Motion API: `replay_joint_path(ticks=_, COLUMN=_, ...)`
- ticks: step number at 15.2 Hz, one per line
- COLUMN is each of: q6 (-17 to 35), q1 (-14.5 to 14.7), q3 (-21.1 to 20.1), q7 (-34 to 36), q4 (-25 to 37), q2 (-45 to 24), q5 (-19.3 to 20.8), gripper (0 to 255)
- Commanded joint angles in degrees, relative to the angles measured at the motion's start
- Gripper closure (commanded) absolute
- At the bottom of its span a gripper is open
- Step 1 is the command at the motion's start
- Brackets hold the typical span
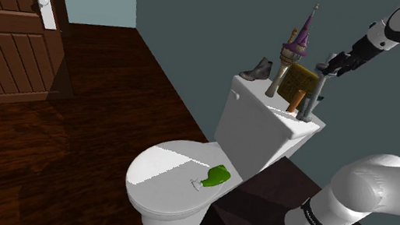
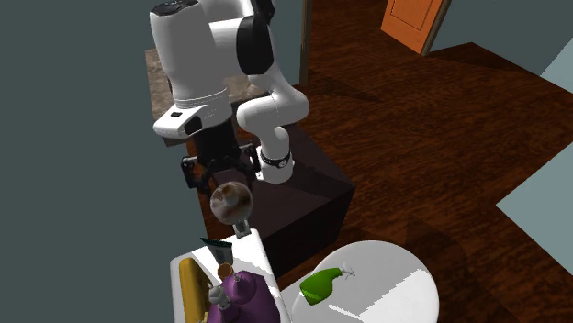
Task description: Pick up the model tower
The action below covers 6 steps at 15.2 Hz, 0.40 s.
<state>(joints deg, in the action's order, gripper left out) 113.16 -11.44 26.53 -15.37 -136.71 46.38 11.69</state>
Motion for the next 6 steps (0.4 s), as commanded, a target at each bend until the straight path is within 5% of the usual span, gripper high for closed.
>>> replay_joint_path(ticks=1, q6=-1.5, q1=0.3, q3=-0.3, q7=0.0, q4=1.9, q2=-0.4, q5=-0.3, gripper=255)
replay_joint_path(ticks=6, q6=-3.7, q1=0.6, q3=-0.7, q7=0.1, q4=4.6, q2=-0.9, q5=-0.8, gripper=255)
